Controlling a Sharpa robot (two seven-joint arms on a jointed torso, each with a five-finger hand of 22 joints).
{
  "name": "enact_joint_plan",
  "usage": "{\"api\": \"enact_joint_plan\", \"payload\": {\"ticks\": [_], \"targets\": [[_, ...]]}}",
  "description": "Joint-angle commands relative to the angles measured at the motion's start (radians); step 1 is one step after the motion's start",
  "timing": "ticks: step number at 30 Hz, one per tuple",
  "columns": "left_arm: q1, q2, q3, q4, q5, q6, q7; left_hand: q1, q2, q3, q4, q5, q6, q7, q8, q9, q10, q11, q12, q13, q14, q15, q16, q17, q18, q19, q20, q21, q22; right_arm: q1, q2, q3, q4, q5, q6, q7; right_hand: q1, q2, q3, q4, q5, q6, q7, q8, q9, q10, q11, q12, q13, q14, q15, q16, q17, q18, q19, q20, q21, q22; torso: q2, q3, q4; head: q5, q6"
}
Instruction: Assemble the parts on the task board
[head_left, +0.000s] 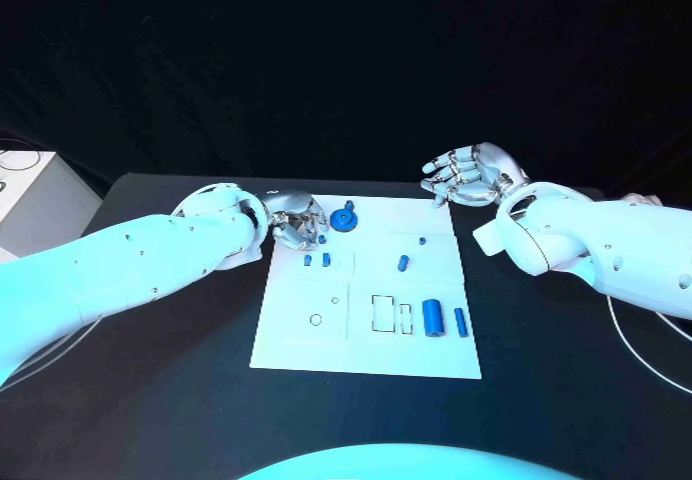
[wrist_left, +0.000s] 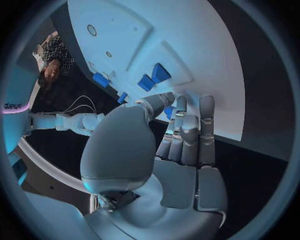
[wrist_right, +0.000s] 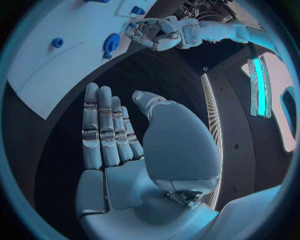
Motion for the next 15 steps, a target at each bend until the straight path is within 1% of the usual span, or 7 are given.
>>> {"api": "enact_joint_plan", "payload": {"ticks": [1,3,5,8,10,13,15], "targets": [[0.000,-0.014,0.003,0.005,0.001,-0.007,-0.005,-0.006,-0.006,-0.007,0.002,0.003,0.000,0.004,-0.002,0.000,-0.007,0.000,-0.009,0.003,-0.002,0.000,0.003,-0.011,0.015,-0.002,-0.001,-0.008,-0.006,-0.001,-0.001,0.000,-0.010,-0.088,0.091,-0.038,0.022,-0.004,0.004,-0.028,-0.012,0.012,0.003,-0.004,-0.006,0.000,0.000,-0.029,-0.029,0.065,-0.016,0.021,0.012,0.006,0.060,-0.019,0.031,0.007,0.000,0.0004,-0.0009,-0.006,0.005],[0.000,-0.028,0.006,0.012,0.001,-0.007,-0.005,-0.005,-0.004,-0.007,0.002,0.003,0.018,0.010,0.008,0.005,-0.016,0.004,-0.015,0.006,-0.009,0.003,0.000,-0.019,0.015,-0.004,0.001,-0.010,-0.007,-0.001,-0.002,0.000,-0.016,-0.151,0.125,-0.052,0.036,-0.006,0.007,-0.048,-0.014,0.023,-0.002,-0.008,-0.010,0.011,-0.005,-0.045,-0.047,0.103,-0.027,0.038,0.022,0.005,0.095,-0.034,0.055,0.017,0.000,0.0009,-0.0005,-0.011,0.012],[0.001,-0.047,0.013,0.022,0.005,-0.008,-0.005,-0.002,-0.002,-0.005,0.000,0.004,0.035,0.013,0.018,0.009,-0.018,0.006,-0.016,0.010,-0.011,0.005,0.000,-0.019,0.015,-0.004,0.002,-0.010,-0.007,-0.001,-0.003,0.000,-0.023,-0.235,0.155,-0.064,0.057,-0.006,0.020,-0.085,-0.018,0.061,-0.021,-0.017,-0.018,0.043,-0.022,-0.082,-0.084,0.178,-0.051,0.083,0.053,0.002,0.156,-0.062,0.114,0.051,-0.001,0.0010,-0.0004,-0.018,0.017],[0.001,-0.081,0.025,0.042,0.033,-0.013,-0.001,0.000,-0.003,-0.004,-0.002,0.004,0.044,0.015,0.024,0.012,-0.026,0.009,-0.019,0.013,-0.023,0.007,-0.006,-0.038,0.014,-0.005,0.004,-0.011,-0.007,-0.003,-0.004,0.000,-0.031,-0.409,0.179,-0.080,0.059,-0.010,0.047,-0.114,-0.022,0.101,-0.035,-0.034,-0.030,0.099,-0.034,-0.119,-0.120,0.246,-0.069,0.161,0.110,-0.003,0.200,-0.081,0.187,0.101,-0.002,0.0000,0.0016,-0.039,0.027],[0.001,-0.105,0.036,0.056,0.075,-0.023,0.006,0.003,-0.002,-0.002,-0.005,0.005,0.050,0.019,0.029,0.013,-0.041,0.015,-0.021,0.016,-0.055,0.011,-0.022,-0.084,0.014,-0.011,0.007,-0.014,-0.008,-0.006,-0.004,0.000,-0.033,-0.519,0.187,-0.096,0.051,-0.016,0.079,-0.129,-0.032,0.119,-0.042,-0.050,-0.038,0.127,-0.040,-0.151,-0.142,0.264,-0.073,0.274,0.191,-0.007,0.212,-0.090,0.237,0.142,-0.003,-0.0003,0.0026,-0.049,0.032],[0.002,-0.140,0.048,0.082,0.174,-0.056,0.024,0.018,0.007,0.012,-0.020,0.005,0.074,0.033,0.051,0.020,-0.080,0.033,-0.018,0.025,-0.195,0.024,-0.113,-0.275,0.014,-0.043,0.017,-0.030,-0.014,-0.013,-0.004,0.000,-0.035,-0.686,0.198,-0.138,0.028,-0.032,0.102,-0.143,-0.044,0.125,-0.041,-0.072,-0.045,0.144,-0.039,-0.188,-0.163,0.274,-0.070,0.485,0.334,-0.019,0.211,-0.092,0.341,0.239,-0.001,-0.0001,0.0016,-0.061,0.044],[0.002,-0.170,0.056,0.110,0.277,-0.092,0.039,0.023,0.020,0.016,-0.025,0.004,0.095,0.044,0.068,0.026,-0.077,0.041,-0.003,0.032,-0.227,0.031,-0.147,-0.327,0.015,-0.054,0.022,-0.031,-0.013,-0.020,-0.002,-0.001,-0.037,-0.786,0.204,-0.167,0.015,-0.041,0.100,-0.141,-0.054,0.123,-0.036,-0.078,-0.046,0.136,-0.034,-0.201,-0.168,0.279,-0.065,0.547,0.373,-0.028,0.213,-0.090,0.397,0.292,0.000,0.0002,0.0003,-0.072,0.064]]}}
